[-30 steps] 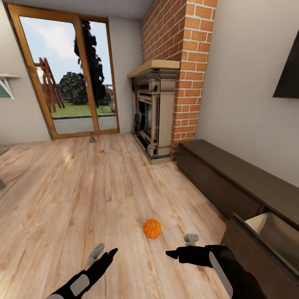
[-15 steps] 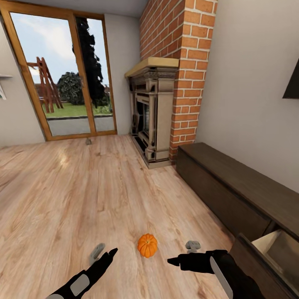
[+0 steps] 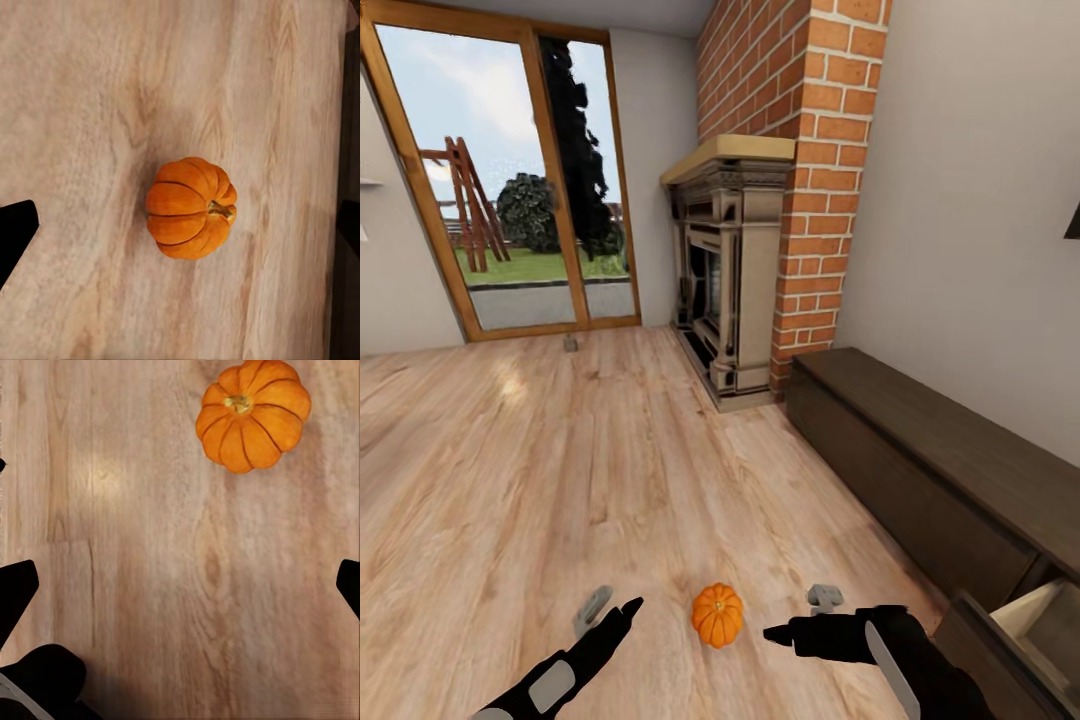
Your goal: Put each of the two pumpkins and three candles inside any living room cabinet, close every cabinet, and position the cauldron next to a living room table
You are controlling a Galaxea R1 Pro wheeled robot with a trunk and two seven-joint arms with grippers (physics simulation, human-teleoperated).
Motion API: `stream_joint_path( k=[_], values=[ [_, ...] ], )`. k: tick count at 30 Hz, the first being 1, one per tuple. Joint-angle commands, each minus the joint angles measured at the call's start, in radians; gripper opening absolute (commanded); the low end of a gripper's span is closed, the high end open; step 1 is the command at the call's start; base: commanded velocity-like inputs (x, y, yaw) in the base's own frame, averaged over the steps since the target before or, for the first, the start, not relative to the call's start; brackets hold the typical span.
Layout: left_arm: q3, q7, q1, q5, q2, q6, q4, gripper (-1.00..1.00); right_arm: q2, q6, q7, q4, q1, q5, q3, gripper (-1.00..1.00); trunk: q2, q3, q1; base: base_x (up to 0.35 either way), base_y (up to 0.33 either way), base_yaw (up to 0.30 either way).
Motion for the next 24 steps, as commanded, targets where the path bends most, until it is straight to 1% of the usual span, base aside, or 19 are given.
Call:
stream_joint_path(
  k=[1,6,10,11,12,13,14,15,16,17,21,23,24],
  values=[
    [0.008,-0.005,0.000,0.000,0.000,0.005,0.000,1.00,-0.001,0.006,-0.003,-0.001,0.000,-0.007,0.002,1.00,0.000,-0.001,0.000,0.006,0.245,0.000],
    [0.009,-0.005,0.000,0.000,0.000,0.005,0.000,1.00,-0.001,0.005,-0.004,-0.001,0.000,-0.007,0.003,1.00,0.000,-0.001,0.000,0.013,0.242,0.000],
    [0.009,-0.005,0.000,0.000,-0.001,0.004,0.000,1.00,0.000,0.005,-0.006,0.001,0.000,-0.005,0.001,1.00,0.000,-0.001,0.000,0.028,0.056,0.000],
    [0.009,-0.005,0.000,0.000,-0.001,0.004,0.000,1.00,0.000,0.005,-0.018,0.002,0.000,-0.005,0.001,1.00,0.000,-0.001,0.000,0.010,0.018,0.000],
    [0.009,-0.005,0.000,0.000,-0.001,0.004,0.000,1.00,0.000,0.003,-0.052,0.002,0.000,-0.006,0.001,1.00,0.000,-0.001,0.000,0.006,0.011,0.000],
    [0.009,-0.005,0.000,0.000,-0.001,0.004,0.000,1.00,0.000,0.002,-0.100,0.003,0.000,-0.008,0.002,1.00,0.000,-0.001,0.000,0.004,0.007,0.000],
    [0.009,-0.005,0.000,0.000,-0.001,0.004,0.000,1.00,0.001,0.001,-0.124,0.003,0.000,-0.008,0.002,1.00,0.000,-0.001,0.000,0.003,0.006,0.000],
    [0.009,-0.005,0.000,0.000,-0.001,0.004,0.000,1.00,0.001,0.001,-0.165,0.003,-0.001,-0.011,0.003,1.00,0.000,-0.001,0.000,0.002,0.004,0.000],
    [0.009,-0.005,0.000,0.000,-0.002,0.004,0.000,1.00,0.001,0.001,-0.179,0.003,-0.001,-0.011,0.003,1.00,0.000,-0.001,0.000,0.002,0.003,0.000],
    [0.009,-0.005,0.000,0.000,-0.001,0.004,0.000,1.00,0.003,0.000,-0.213,0.001,-0.003,-0.013,0.003,1.00,0.000,-0.001,0.000,0.001,0.001,0.000],
    [0.009,-0.005,0.000,0.001,-0.001,0.004,-0.001,1.00,0.008,0.001,-0.233,0.005,-0.044,-0.012,0.004,1.00,0.000,-0.001,0.000,0.000,0.000,0.000],
    [0.009,-0.005,0.000,0.000,-0.001,0.004,-0.001,1.00,0.013,0.002,-0.236,0.026,-0.069,-0.012,0.004,1.00,0.000,-0.001,0.000,0.000,0.000,0.000],
    [0.009,-0.005,0.000,0.000,-0.001,0.004,-0.001,1.00,0.022,0.001,-0.237,0.059,-0.085,-0.012,0.004,1.00,0.000,-0.001,0.000,0.000,0.000,0.000]
  ],
)
